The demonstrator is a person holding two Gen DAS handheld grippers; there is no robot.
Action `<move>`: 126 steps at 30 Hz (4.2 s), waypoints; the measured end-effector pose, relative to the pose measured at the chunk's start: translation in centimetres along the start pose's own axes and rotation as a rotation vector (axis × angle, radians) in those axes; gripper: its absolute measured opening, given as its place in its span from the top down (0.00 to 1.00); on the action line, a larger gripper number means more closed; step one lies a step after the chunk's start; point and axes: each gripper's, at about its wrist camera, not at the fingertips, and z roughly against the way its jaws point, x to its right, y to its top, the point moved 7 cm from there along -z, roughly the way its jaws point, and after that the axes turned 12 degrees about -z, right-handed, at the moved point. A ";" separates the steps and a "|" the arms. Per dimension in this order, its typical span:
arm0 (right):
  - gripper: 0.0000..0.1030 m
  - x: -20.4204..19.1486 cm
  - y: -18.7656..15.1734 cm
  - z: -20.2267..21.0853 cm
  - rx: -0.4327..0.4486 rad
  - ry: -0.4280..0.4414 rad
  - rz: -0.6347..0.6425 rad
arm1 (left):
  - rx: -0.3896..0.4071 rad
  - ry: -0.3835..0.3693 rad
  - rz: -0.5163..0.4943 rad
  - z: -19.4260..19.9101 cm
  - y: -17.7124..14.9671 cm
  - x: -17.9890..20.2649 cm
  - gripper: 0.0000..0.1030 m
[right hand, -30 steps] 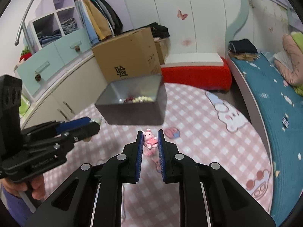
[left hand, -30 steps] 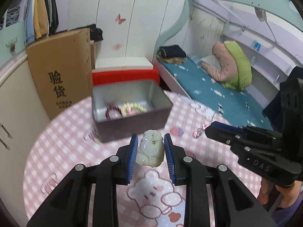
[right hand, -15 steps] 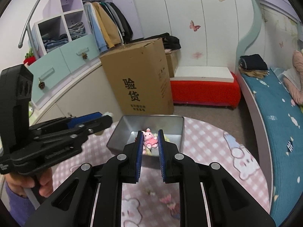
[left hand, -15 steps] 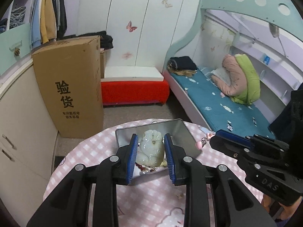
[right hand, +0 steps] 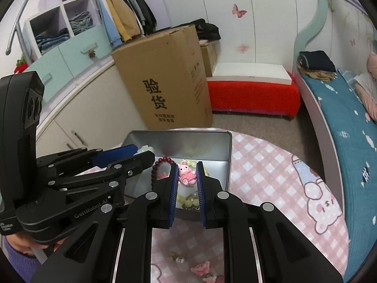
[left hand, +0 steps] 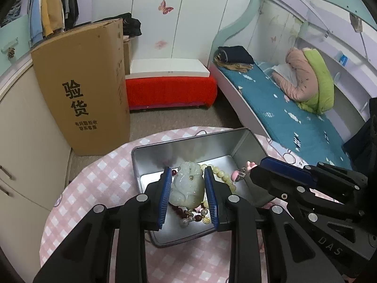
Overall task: Organize jewelry
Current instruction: 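Lower the jade pendant and pink charm into the grey tin and open both tools, then grasp the small pink charm with the right tool while the left tool grasps the pearl earring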
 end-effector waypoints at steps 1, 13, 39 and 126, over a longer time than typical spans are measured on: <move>0.84 0.1 0.0 -0.1 -0.002 0.000 -0.002 | -0.004 0.000 0.000 -0.2 -0.1 0.1 0.74; 0.84 0.0 -0.2 -1.4 -0.025 -0.008 0.004 | -0.032 -0.001 -0.005 -1.4 -0.2 0.4 0.74; 0.83 -0.3 -0.8 -2.2 -0.052 0.002 -0.017 | 0.015 0.051 0.038 1.2 0.0 -1.0 0.57; 0.86 7.4 -9.1 6.2 0.015 -0.086 -0.036 | -0.093 -0.006 -0.106 -0.1 -8.6 8.5 0.91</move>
